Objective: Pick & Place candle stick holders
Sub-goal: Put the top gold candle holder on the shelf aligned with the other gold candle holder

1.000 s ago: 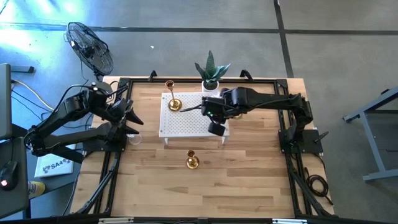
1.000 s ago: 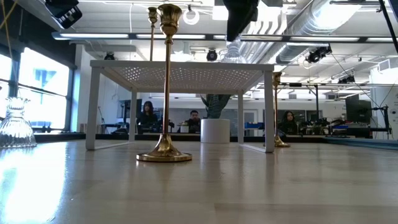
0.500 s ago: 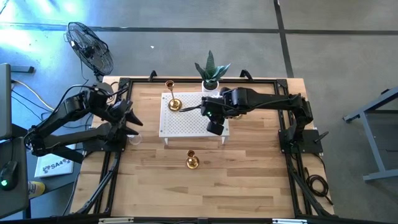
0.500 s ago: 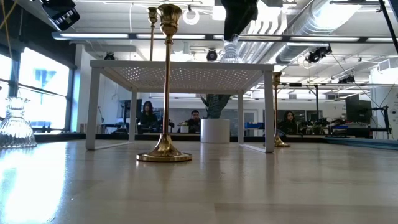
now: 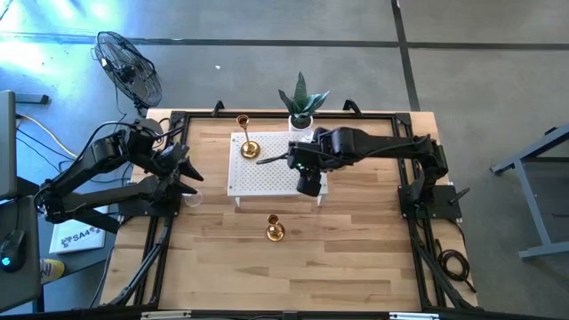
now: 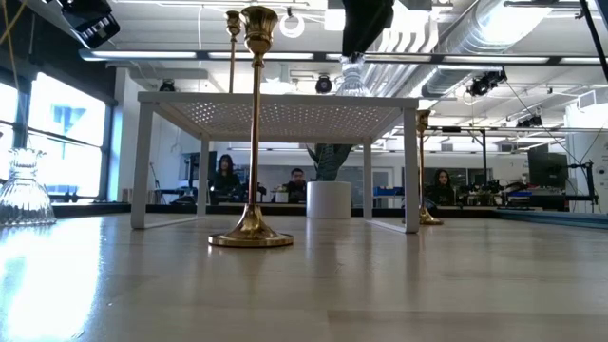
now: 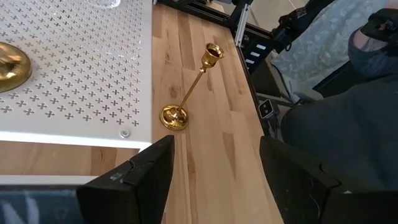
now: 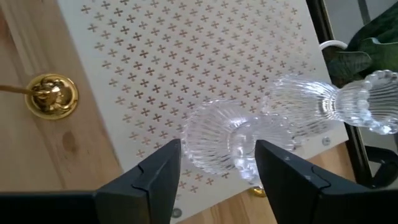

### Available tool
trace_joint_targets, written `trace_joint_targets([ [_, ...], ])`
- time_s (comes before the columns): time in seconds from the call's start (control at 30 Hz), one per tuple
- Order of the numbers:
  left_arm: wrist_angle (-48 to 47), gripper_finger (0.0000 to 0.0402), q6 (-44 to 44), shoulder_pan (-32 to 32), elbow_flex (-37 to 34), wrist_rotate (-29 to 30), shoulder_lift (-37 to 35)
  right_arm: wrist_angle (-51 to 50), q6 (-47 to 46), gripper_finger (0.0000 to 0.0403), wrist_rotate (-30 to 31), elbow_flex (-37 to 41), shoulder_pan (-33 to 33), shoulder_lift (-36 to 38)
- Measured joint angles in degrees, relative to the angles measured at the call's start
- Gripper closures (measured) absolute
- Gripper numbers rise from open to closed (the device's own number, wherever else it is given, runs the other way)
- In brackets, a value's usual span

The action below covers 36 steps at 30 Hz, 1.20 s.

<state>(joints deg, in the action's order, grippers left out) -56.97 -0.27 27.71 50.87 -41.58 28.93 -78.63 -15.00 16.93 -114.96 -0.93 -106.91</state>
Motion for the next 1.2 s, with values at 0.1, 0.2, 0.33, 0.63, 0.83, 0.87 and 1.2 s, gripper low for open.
trace_joint_targets([
  [0.1,0.0,0.017,0.0,0.0,0.0,0.0,0.0,0.0,0.0,0.0203,0.5,0.0,0.0,0.1],
  [0.2,0.0,0.017,0.0,0.0,0.0,0.0,0.0,0.1,0.1,0.0203,0.6,0.0,0.0,0.5],
  [0.33,0.0,0.017,0.0,0.0,0.0,0.0,0.0,0.1,0.1,0.0203,0.5,-0.1,0.0,2.0],
  [0.63,-0.2,0.017,0.0,0.0,0.0,0.1,0.0,-0.6,0.5,0.0203,-2.2,-0.1,-1.3,8.5],
  [0.83,-0.2,0.017,0.0,0.0,0.0,0.1,0.0,-7.2,-5.2,0.0203,-11.5,-0.1,-1.4,16.7],
  [0.87,-0.2,0.017,0.0,0.0,0.0,0.1,0.0,-8.5,-6.3,0.0203,-12.3,-0.1,-1.4,17.9],
  [1.2,-4.2,0.017,0.3,0.0,0.1,0.1,0.0,-11.2,-29.4,0.0203,-2.2,17.6,-10.1,31.0],
])
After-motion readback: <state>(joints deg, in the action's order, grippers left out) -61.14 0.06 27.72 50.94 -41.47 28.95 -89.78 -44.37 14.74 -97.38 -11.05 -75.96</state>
